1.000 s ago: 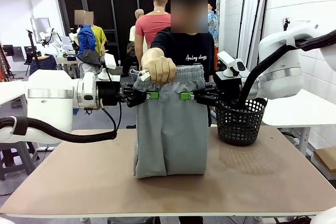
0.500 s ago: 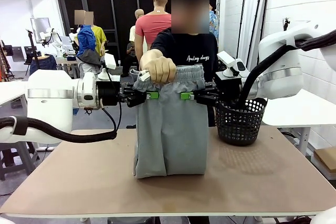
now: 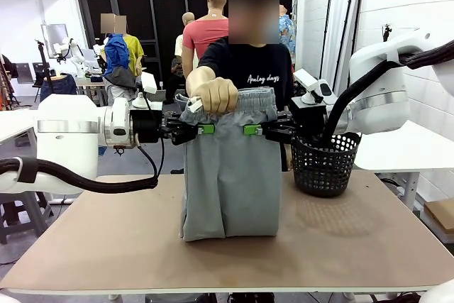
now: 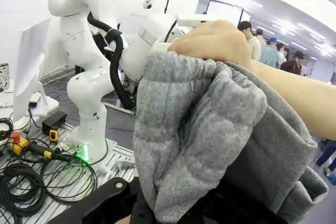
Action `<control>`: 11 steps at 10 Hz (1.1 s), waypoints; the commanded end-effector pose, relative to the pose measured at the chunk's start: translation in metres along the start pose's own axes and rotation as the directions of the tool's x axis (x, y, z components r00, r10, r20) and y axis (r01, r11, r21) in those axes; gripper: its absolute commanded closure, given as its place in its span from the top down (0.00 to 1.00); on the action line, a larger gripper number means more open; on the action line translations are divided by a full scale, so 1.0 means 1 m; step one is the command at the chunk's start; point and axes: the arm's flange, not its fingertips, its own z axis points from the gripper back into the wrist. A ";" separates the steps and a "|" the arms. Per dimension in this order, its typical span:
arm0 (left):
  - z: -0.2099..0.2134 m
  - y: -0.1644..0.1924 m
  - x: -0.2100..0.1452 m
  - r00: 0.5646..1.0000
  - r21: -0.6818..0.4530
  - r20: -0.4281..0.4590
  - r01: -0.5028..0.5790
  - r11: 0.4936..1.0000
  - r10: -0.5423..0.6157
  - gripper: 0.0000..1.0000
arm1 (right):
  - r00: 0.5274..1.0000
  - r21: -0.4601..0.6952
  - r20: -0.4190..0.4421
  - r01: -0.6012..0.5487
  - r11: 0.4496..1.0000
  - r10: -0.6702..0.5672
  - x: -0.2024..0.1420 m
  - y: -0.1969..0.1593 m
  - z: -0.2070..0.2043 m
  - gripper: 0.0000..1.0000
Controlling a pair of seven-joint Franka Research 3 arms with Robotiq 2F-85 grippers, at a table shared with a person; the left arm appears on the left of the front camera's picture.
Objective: Fold the training pants.
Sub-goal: Release the ends of the Training pants and then grab the overlapped ends.
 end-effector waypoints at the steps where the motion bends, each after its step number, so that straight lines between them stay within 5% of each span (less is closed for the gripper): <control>1: 0.007 -0.005 -0.004 0.999 0.021 0.025 -0.021 1.000 0.020 0.27 | 0.999 0.027 0.023 0.039 0.999 -0.040 0.001 0.001 0.001 0.32; 4: 0.014 -0.012 -0.008 0.998 0.035 0.048 -0.037 0.999 0.035 0.87 | 0.998 0.031 0.042 0.055 0.998 -0.056 0.001 0.001 0.001 0.90; 5: 0.015 -0.014 -0.010 0.998 0.038 0.054 -0.042 0.998 0.040 1.00 | 0.997 0.030 0.044 0.064 0.998 -0.065 0.000 0.000 0.001 1.00; 11: 0.022 -0.018 -0.011 0.996 0.045 0.072 -0.062 0.997 0.059 1.00 | 0.996 -0.007 0.034 0.089 0.996 -0.088 0.002 0.003 0.002 1.00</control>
